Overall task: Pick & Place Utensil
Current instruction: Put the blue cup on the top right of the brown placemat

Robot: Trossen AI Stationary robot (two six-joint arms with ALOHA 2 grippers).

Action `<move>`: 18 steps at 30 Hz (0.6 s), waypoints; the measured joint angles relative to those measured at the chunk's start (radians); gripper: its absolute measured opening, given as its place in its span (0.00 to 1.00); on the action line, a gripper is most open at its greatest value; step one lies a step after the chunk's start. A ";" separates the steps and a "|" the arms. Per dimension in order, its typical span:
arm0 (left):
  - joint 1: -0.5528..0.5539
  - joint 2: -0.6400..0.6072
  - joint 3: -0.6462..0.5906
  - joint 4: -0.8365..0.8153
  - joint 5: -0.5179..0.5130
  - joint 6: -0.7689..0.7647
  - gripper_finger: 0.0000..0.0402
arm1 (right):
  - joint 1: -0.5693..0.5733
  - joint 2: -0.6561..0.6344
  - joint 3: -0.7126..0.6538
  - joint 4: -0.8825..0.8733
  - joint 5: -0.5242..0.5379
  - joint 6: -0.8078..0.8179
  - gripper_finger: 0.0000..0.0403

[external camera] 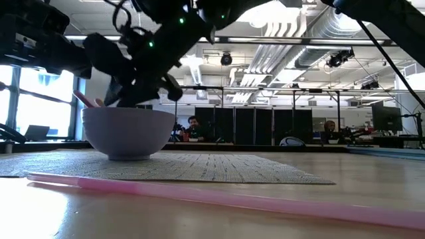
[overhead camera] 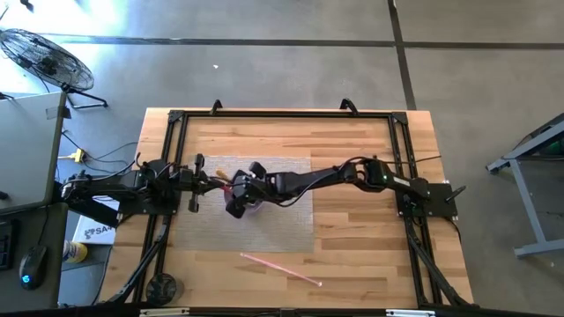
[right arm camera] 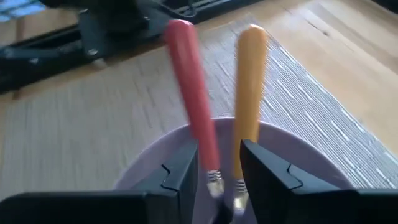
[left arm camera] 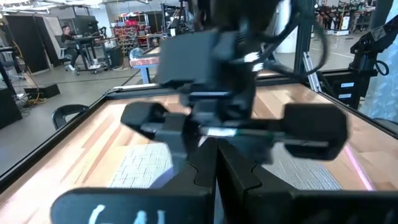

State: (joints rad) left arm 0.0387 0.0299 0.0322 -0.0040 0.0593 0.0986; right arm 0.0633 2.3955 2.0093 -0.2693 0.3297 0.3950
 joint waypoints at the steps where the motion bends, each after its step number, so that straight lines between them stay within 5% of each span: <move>1: 0.000 0.000 0.000 0.000 0.000 0.000 0.00 | 0.004 0.000 0.015 -0.020 -0.002 -0.016 0.28; 18: 0.000 0.000 0.000 0.000 0.000 0.000 0.00 | 0.114 -0.002 0.261 -0.724 -0.159 -0.173 0.28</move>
State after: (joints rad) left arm 0.0387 0.0299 0.0322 -0.0040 0.0593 0.0986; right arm 0.1777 2.3936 2.2700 -0.9929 0.1706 0.2220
